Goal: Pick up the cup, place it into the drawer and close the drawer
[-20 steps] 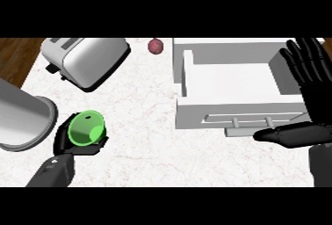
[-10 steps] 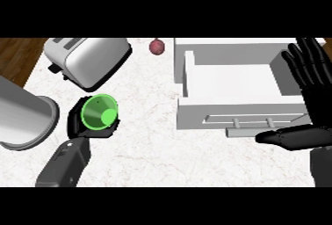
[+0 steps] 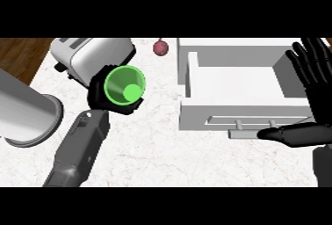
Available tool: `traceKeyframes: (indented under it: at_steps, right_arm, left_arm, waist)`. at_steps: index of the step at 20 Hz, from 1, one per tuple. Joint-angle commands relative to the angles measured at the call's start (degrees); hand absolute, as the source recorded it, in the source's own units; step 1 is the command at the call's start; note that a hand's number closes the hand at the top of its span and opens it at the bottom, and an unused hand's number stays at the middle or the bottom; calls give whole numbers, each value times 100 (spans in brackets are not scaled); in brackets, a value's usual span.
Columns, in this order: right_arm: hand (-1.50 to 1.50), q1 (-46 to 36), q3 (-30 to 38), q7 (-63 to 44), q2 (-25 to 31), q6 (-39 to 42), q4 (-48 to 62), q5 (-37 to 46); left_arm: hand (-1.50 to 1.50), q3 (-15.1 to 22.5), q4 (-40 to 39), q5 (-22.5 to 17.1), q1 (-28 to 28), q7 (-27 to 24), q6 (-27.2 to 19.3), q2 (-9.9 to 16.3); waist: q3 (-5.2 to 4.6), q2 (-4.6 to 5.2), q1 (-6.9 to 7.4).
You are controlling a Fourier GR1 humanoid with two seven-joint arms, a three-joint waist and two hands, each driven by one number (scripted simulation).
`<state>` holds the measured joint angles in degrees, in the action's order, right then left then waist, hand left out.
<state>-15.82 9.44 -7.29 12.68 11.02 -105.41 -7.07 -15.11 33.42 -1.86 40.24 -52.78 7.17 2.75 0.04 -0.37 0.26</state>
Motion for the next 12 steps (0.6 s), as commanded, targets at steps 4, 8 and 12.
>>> traceKeyframes:
  at_steps: [4, 8, 12]
  right_arm:
    - [-150, -49, 37, 18, 6, -62, 89, 74]
    - [-150, 14, -59, 220, -74, -33, 185, 155]
    - [-150, 173, -115, 216, -144, -54, -13, 165]
  left_arm:
    - [150, 763, 1396, -356, 647, 1712, -448, -267]
    - [150, 830, 1431, -293, 1553, 2643, -955, -272]
    - [150, 1223, 994, -523, 2358, 2922, -1814, -274]
  waist:
    - [2, -31, 48]
    - [0, 20, -40]
    - [-1, 49, -199]
